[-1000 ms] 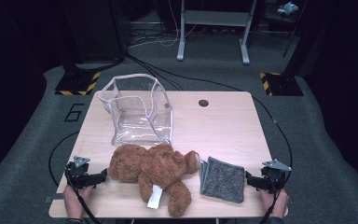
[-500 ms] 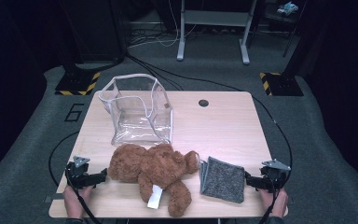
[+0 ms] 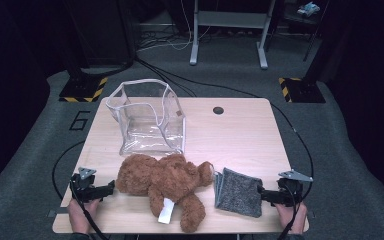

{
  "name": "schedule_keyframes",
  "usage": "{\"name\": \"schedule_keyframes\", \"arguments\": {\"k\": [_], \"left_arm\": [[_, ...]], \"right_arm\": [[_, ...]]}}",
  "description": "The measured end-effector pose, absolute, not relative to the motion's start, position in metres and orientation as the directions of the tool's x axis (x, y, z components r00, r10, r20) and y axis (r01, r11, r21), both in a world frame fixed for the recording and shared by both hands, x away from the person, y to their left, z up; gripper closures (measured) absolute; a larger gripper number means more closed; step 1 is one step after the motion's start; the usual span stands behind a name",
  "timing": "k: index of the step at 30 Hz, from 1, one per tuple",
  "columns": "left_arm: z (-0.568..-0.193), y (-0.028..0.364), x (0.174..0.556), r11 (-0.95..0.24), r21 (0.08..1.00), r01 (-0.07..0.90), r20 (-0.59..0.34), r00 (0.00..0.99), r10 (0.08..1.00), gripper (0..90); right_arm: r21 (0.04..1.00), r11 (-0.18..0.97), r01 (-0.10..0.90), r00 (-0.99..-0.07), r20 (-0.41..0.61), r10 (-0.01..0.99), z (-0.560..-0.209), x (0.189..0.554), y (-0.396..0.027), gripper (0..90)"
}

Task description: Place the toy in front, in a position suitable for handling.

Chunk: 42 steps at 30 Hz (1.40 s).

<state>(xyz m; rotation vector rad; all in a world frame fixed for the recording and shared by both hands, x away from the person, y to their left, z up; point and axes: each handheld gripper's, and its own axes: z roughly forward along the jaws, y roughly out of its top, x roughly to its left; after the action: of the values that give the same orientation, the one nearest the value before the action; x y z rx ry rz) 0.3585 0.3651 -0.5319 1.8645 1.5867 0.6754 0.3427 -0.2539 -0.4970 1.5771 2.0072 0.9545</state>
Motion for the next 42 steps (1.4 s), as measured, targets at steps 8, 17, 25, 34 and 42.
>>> {"name": "schedule_keyframes", "arguments": {"k": [8, 17, 25, 34, 42], "left_arm": [[-0.532, 0.365, 0.359, -0.113, 0.718, 0.687, 0.003, 0.159, 0.987, 2.0], [-0.532, 0.365, 0.358, -0.116, 0.722, 0.682, 0.008, 0.159, 0.987, 2.8], [-0.532, 0.365, 0.358, -0.115, 0.722, 0.682, 0.008, 0.159, 0.987, 2.8], [-0.532, 0.365, 0.358, -0.114, 0.722, 0.683, 0.005, 0.160, 0.987, 3.4], [-0.532, 0.365, 0.358, -0.115, 0.721, 0.683, 0.006, 0.160, 0.987, 3.4]], "right_arm": [[0.716, 0.192, 0.671, -0.373, 0.102, 0.922, -0.493, 0.337, -0.216, 0.0], [0.657, 0.290, 0.696, -0.463, 0.102, 0.881, -0.511, 0.342, -0.179, 0.0], [0.646, 0.331, 0.688, -0.495, 0.084, 0.865, -0.518, 0.344, -0.170, 0.0], [0.635, 0.364, 0.681, -0.506, 0.050, 0.861, -0.518, 0.343, -0.169, 3.8], [0.634, 0.330, 0.699, -0.475, 0.067, 0.877, -0.512, 0.341, -0.173, 27.4]]}}
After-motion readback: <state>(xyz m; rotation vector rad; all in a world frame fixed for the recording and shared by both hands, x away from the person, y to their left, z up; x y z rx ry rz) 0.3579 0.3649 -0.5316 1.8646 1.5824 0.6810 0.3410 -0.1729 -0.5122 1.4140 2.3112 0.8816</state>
